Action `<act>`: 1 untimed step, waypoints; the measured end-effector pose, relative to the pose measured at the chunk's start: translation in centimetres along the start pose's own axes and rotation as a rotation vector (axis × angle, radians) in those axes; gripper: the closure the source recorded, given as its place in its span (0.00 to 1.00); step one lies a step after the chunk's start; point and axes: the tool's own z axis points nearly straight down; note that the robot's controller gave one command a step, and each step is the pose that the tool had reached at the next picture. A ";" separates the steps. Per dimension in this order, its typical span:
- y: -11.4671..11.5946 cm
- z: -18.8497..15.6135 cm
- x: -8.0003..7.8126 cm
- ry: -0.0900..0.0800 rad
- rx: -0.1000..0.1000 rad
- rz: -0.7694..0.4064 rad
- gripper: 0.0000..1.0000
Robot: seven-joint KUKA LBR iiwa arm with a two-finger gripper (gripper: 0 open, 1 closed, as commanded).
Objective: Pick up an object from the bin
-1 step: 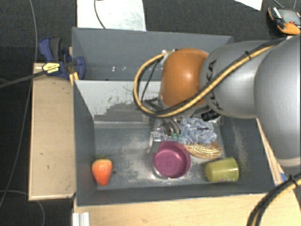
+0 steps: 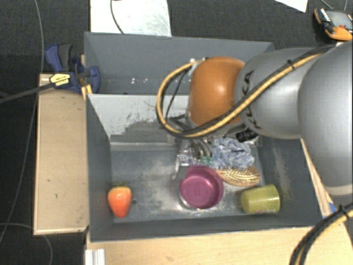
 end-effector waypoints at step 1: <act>-4.1 5.2 1.3 0.001 0.001 -0.386 0.00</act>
Offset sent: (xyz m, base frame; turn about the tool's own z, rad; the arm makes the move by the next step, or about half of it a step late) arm -0.0239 -0.0524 -0.0537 -0.1499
